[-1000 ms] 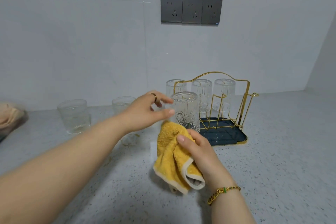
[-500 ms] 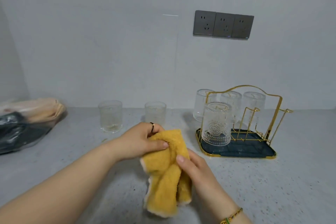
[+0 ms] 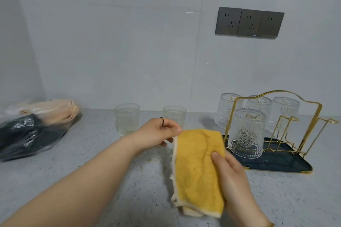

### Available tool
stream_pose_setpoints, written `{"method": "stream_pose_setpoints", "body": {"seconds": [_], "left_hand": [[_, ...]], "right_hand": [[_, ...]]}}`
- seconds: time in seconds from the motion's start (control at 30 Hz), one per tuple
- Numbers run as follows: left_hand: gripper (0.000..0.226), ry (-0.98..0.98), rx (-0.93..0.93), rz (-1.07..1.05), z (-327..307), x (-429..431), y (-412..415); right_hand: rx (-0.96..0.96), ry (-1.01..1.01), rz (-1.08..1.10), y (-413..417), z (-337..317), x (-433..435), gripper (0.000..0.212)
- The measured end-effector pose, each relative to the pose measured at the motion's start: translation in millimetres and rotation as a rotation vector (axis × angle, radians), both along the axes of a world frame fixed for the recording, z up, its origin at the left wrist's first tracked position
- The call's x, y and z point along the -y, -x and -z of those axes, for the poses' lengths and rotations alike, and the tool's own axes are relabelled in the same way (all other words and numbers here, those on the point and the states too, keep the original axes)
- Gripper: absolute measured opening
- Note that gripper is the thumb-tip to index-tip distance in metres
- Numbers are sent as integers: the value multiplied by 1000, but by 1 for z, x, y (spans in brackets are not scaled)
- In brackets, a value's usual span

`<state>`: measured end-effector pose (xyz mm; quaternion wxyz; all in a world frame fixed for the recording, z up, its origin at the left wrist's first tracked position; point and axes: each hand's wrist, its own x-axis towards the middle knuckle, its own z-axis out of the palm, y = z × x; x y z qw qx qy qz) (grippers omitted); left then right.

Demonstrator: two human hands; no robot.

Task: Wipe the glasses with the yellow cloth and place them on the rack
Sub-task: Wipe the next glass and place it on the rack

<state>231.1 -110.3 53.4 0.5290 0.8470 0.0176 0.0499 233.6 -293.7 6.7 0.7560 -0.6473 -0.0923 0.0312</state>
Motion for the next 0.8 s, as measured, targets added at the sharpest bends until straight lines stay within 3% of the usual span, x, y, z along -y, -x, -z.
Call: {"method": "stream_pose_setpoints", "body": {"seconds": [0.1,0.23,0.37,0.6,0.8], "left_hand": [[8,48,21,-209,15,-10,-19],[54,6,-15,-451,33,-16,-56],[92,-197,-173,-445,51,-16,-92],[86,-354,-212,-586,65,-4,-120],[82,-303,-153,-640,72,-3,-120]], "right_hand": [[-121,-121,41,-14,-3,10,20],[-138,-89,74,-25,3,10,19],[-103,-62,115,-28,10,9,20],[-96,-55,148,-36,12,13,30],[-77,-75,161,-40,15,13,36]]}}
